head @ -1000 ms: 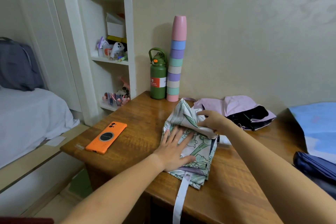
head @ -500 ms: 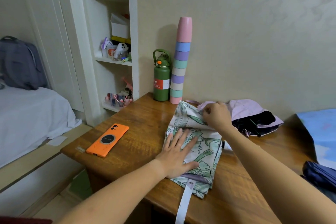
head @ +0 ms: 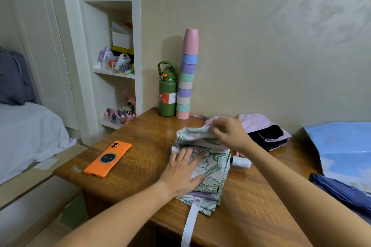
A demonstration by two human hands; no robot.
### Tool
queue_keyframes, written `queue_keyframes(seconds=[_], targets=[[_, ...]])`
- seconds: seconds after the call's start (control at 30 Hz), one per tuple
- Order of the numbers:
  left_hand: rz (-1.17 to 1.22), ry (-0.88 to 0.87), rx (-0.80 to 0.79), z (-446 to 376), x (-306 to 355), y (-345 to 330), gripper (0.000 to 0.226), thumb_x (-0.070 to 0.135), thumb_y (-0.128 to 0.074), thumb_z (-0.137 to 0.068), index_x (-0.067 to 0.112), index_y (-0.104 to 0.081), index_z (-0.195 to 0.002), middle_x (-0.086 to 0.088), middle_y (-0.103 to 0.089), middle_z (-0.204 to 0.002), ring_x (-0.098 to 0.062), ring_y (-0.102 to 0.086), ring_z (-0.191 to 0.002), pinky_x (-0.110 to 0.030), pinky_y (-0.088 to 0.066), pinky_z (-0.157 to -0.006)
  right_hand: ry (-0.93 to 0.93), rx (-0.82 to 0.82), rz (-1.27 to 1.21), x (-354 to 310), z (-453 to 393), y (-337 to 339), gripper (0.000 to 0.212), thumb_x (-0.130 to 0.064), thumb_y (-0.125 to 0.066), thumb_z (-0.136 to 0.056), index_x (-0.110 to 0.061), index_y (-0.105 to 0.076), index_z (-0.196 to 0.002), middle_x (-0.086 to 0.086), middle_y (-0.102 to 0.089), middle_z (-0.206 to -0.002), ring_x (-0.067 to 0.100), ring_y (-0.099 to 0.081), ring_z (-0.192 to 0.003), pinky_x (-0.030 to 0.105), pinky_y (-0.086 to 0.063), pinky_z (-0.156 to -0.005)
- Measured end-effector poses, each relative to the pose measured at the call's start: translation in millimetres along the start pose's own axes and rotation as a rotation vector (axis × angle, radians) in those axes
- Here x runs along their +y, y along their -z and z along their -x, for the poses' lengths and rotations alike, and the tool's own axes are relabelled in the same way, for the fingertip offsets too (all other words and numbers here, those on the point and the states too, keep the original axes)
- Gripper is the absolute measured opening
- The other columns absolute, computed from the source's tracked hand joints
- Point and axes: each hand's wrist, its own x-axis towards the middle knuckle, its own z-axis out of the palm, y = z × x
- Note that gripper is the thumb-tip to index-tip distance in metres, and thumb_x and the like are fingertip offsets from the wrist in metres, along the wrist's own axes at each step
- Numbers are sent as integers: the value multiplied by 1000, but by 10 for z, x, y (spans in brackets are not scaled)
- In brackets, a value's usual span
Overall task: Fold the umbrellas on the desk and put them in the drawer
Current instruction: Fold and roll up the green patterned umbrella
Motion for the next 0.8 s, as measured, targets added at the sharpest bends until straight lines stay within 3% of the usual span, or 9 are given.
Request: queue_keyframes(seconds=[0.1, 0.2, 0.23, 0.3, 0.37, 0.47, 0.6, 0.7, 0.8], targets=[[107, 40, 129, 30, 26, -28, 55, 50, -34, -104, 16, -50, -143, -8, -49, -132, -24, -44, -124, -40, -42, -104, -51, -165, -91, -20, 223, 46, 12, -19, -68, -91, -27, -72, -83, -9, -73, -87, 11, -65, -83, 33, -51, -77], [782, 472, 177, -7, -72, -10, 29, 22, -39, -106, 1, -59, -99, -11, -60, -95, -26, -57, -88, -48, -48, -79, -47, -294, -143, 30, 419, -28, 6, -25, -72, -89, -24, -77, -87, -11, -75, -87, 10, -68, -83, 33, -54, -79], [1009, 657, 212, -38, -125, 52, 35, 23, -36, -106, -1, -58, -94, -14, -62, -85, -28, -60, -77, -51, -52, -72, -45, -317, -159, 38, 484, -61, 6, -27, -73, -88, -23, -77, -88, -10, -75, -87, 9, -69, -83, 33, -55, -79], [1401, 920, 238, -91, -204, 176, 48, 33, -30, -110, 0, -61, -98, -18, -68, -82, -29, -66, -69, -43, -59, -61, -54, -348, -164, 39, 625, -113, 5, -25, -75, -86, -22, -77, -89, -9, -76, -89, 7, -69, -84, 27, -54, -79], [1570, 994, 161, -120, -253, 311, 52, 42, -30, -112, 5, -64, -98, -16, -71, -88, -28, -69, -78, -36, -59, -61, -33, -374, -136, 28, 750, -175, 6, -21, -77, -85, -19, -78, -91, -8, -76, -92, 5, -68, -85, 19, -52, -77], [1531, 965, -35, -121, -358, 448, 40, 44, -49, -106, 10, -66, -116, -15, -74, -102, -31, -73, -93, -36, -60, -66, 13, -423, -48, 21, 872, -282, 9, -19, -75, -85, -19, -77, -94, -9, -74, -95, 6, -66, -87, 14, -48, -76], [1386, 992, -114, -123, -405, 571, 35, 37, -50, -105, 7, -51, -123, -17, -72, -100, -34, -75, -82, -36, -62, -58, 32, -421, 46, 25, 927, -378, 12, -16, -70, -87, -20, -75, -96, -10, -71, -95, 4, -60, -84, 11, -44, -74], [1172, 975, -106, -91, -387, 620, 25, 29, -44, -105, 7, -54, -106, -12, -67, -95, -28, -69, -73, -33, -60, -59, 38, -416, 99, -3, 943, -440, 14, -13, -65, -86, -20, -74, -95, -7, -72, -96, 2, -55, -81, 6, -37, -70], [1070, 951, -224, -33, -400, 614, 32, 35, -51, -99, 6, -64, -94, -11, -68, -87, -21, -60, -62, -27, -49, -53, 39, -443, 143, -44, 961, -511, 15, -13, -62, -87, -20, -72, -95, -5, -70, -97, 5, -55, -82, 13, -43, -72]])
